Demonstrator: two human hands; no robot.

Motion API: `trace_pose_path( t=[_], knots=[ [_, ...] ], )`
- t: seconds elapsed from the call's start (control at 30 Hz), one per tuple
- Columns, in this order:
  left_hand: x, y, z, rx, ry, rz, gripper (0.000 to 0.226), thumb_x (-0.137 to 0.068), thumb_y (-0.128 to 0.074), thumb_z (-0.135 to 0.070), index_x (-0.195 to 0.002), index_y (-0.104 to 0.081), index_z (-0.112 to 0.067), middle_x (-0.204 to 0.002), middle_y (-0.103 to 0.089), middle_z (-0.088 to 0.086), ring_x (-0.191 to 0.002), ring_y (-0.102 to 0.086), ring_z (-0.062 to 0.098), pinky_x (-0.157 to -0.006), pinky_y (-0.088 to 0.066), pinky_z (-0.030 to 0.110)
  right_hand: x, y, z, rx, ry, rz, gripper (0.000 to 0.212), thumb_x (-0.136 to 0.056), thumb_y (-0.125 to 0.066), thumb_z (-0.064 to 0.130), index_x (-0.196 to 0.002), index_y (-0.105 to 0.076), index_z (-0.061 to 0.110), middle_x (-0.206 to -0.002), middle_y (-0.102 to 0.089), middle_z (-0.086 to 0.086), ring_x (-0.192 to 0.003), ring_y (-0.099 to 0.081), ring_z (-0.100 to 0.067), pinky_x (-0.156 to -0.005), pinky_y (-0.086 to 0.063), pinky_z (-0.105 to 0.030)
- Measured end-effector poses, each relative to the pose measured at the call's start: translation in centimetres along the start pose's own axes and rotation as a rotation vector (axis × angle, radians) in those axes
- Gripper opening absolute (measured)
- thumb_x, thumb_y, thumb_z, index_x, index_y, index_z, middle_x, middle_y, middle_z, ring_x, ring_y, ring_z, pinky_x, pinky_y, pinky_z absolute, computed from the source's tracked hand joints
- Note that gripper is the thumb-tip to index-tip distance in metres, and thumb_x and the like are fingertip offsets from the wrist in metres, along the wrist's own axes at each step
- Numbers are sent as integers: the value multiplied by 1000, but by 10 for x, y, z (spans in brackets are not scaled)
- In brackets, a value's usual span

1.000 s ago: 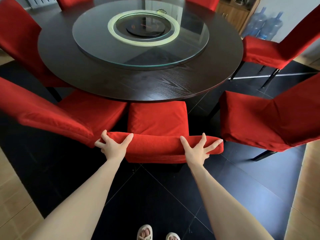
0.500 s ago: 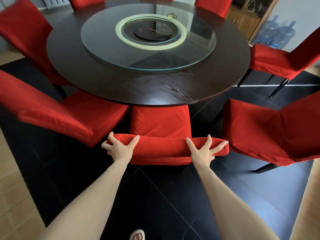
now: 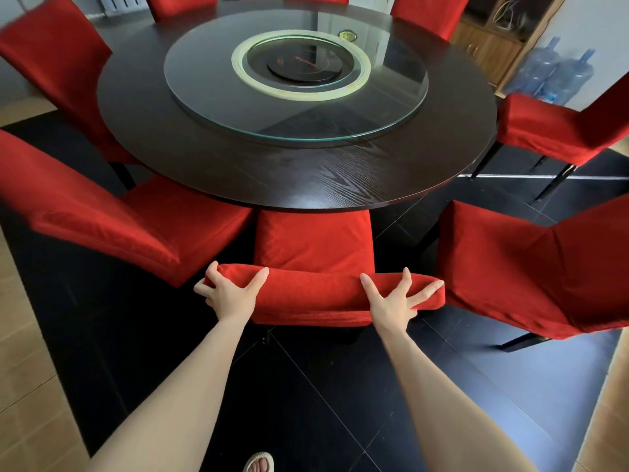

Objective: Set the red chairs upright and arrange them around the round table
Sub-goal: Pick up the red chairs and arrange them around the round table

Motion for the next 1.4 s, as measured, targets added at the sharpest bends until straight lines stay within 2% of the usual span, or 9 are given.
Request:
trace_pose_path(
  t=[0.37, 0.73, 0.83, 0.93, 1.0, 1.07, 1.17, 1.3, 1.4],
  knots=[
    [8, -2, -2, 10, 13, -9, 100, -72, -81, -48, -146, -21, -20, -143, -14, 17, -122, -37, 41, -83, -44, 43, -5, 4, -3, 5, 0, 14, 101, -77, -70, 63, -155, -15, 31, -151, 40, 16, -141, -12, -49, -102, -37, -59],
    [7, -1, -5, -13, 15, 8, 101, -72, -80, -50, -147, -19, -21, -144, -12, 16, -122, -36, 38, -76, -43, 39, -4, 5, -2, 1, -10, 5, 101, -75, -70, 64, -154, -15, 33, -149, 41, 19, -142, -11, -49, -102, -37, -58],
    [7, 1, -5, -36, 36, 32, 102, -73, -79, -51, -148, -17, -22, -146, -10, 15, -126, -32, 37, -82, -45, 42, -3, 7, 1, 15, -19, 19, 102, -76, -70, 65, -154, -14, 34, -150, 41, 17, -142, -10, -50, -104, -36, -58],
    [10, 7, -5, -83, 22, 49, 101, -76, -77, -51, -150, -15, -20, -149, -9, 14, -135, -21, 35, -94, -45, 48, 0, 12, 2, 39, -37, 33, 101, -77, -70, 63, -156, -14, 32, -153, 39, 12, -142, -12, -51, -106, -33, -57],
    [12, 11, -8, -132, -20, 24, 100, -76, -75, -53, -150, -19, -16, -151, -11, 14, -140, -16, 35, -107, -37, 52, 2, 18, 2, 47, -29, 24, 99, -79, -70, 61, -156, -15, 30, -156, 34, 10, -141, -19, -49, -106, -34, -55],
    [13, 13, -18, -196, -78, 3, 100, -76, -73, -56, -150, -23, -12, -153, -15, 15, -144, -14, 35, -117, -19, 55, 5, 23, 4, 30, -36, 7, 96, -81, -68, 60, -156, -17, 28, -160, 27, 8, -141, -23, -46, -107, -34, -52],
    [14, 14, -36, -239, -111, 33, 99, -76, -71, -59, -150, -25, -11, -156, -17, 14, -148, -8, 31, -115, -1, 62, 11, 35, 11, -19, -64, -59, 91, -83, -67, 57, -155, -20, 26, -163, 15, 5, -144, -17, -45, -111, -28, -52],
    [24, 10, -61, -229, -205, 81, 97, -77, -69, -60, -149, -28, -10, -155, -22, 15, -147, -14, 31, -115, 1, 59, 17, 61, 22, -52, -35, -142, 89, -85, -66, 55, -155, -23, 21, -165, 5, 1, -147, -14, -38, -113, -26, -49],
    [39, 1, -88, -151, -286, 161, 94, -78, -71, -56, -148, -29, -9, -153, -24, 15, -142, -24, 35, -117, -9, 54, 21, 83, 31, -107, -20, -215, 87, -87, -65, 54, -155, -24, 18, -165, -3, -1, -146, -18, -35, -114, -25, -46]
  ],
)
Point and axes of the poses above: each hand's wrist, its own x-axis away from the middle knuckle, its own y-axis out of the back of the hand, z = x × y, the point moved 3 cm from there along -x, towards the middle knuckle
